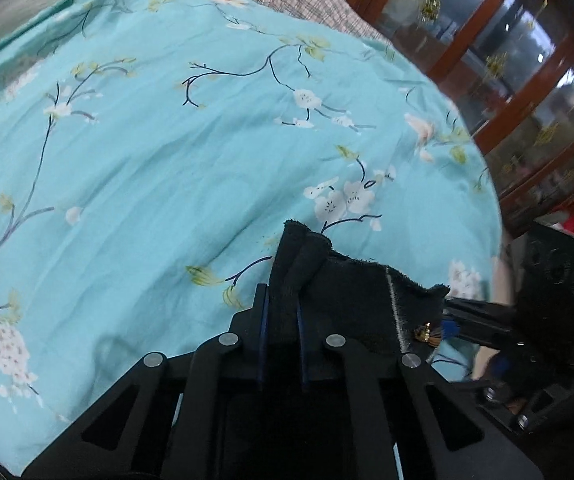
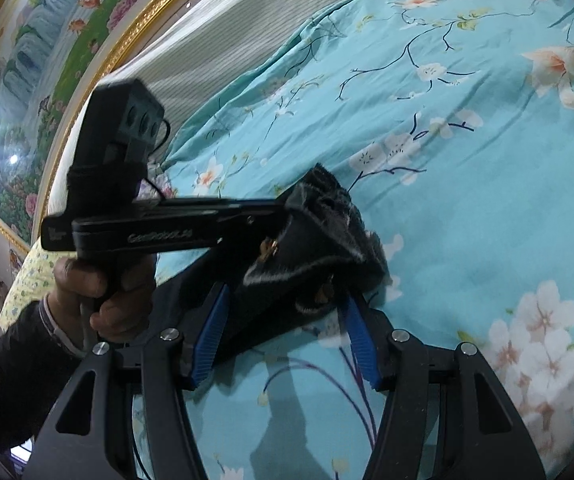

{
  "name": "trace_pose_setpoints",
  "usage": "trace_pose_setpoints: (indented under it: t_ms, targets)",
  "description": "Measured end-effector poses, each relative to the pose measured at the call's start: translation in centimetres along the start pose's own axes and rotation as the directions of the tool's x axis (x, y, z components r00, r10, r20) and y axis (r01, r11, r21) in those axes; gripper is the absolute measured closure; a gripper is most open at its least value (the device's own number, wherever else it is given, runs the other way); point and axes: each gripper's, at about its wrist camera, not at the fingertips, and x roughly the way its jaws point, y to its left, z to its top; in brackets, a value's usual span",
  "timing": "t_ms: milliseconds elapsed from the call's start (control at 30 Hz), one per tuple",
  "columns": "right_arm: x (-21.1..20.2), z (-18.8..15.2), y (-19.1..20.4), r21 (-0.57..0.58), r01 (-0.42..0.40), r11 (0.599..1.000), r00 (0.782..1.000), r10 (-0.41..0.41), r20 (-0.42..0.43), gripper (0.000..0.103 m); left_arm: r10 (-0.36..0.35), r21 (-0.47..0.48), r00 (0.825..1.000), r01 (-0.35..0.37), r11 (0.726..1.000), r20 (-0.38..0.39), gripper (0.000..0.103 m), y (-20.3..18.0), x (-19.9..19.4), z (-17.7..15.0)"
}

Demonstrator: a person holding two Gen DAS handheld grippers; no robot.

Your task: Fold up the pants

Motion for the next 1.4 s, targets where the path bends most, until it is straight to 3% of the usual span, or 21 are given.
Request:
trace_pose_setpoints:
  t_ms: [67, 167, 200, 367, 567, 900, 1133, 1400]
  targets:
    - [0.2, 0.2, -0.2, 0.014, -0.006, 1.000, 1.000, 0.006, 0.019, 0.047, -0.017, -0.018, 1.000, 0.017, 1.000, 0.006, 0.093, 0.3, 0.0, 0.0]
    - [0.7, 0.5, -0.8, 0.047, -0.011, 0.999, 1.000, 0.010, 0.013, 0.087, -0.011, -0.018, 1.000, 0.011, 1.000, 0.015, 0.093, 0.0, 0.0, 0.0]
    - [0.9, 0.5, -1.3, 0.079, -0.032, 0.996, 0.999, 0.032, 0.004, 0.088, -0.016, -0.023, 1.000, 0.016, 1.000, 0.020, 0.093, 0.0, -0.3, 0.0]
    - [0.0, 0.6, -1.0, 0.092, -0.104, 0.990, 0.994, 0.102, 0.024, 0.090, -0.061, -0.060, 0.995, 0.066, 0.996, 0.083, 0.093, 0.2, -3.0, -0.6]
    - [-1.2, 1.2, 1.8, 0.045, -0.214, 0.976, 0.976, 0.212, 0.043, 0.090, -0.084, -0.102, 0.977, 0.105, 0.989, 0.197, 0.093, 0.0, -8.1, -2.3]
    - [-0.7, 0.4, 9.5, -0.079, -0.368, 0.927, 0.930, 0.366, -0.035, 0.090, -0.027, -0.188, 0.940, 0.097, 0.977, 0.341, 0.093, 0.8, -16.2, -9.0]
    - [1.8, -1.6, 12.9, -0.119, -0.399, 0.909, 0.914, 0.384, -0.129, 0.090, 0.022, -0.295, 0.926, 0.098, 0.951, 0.378, 0.093, 3.3, -17.5, -14.1]
    - [5.4, -4.0, 15.3, -0.152, -0.405, 0.901, 0.901, 0.366, -0.233, 0.090, 0.062, -0.418, 0.909, 0.128, 0.899, 0.412, 0.093, 6.6, -17.4, -19.1]
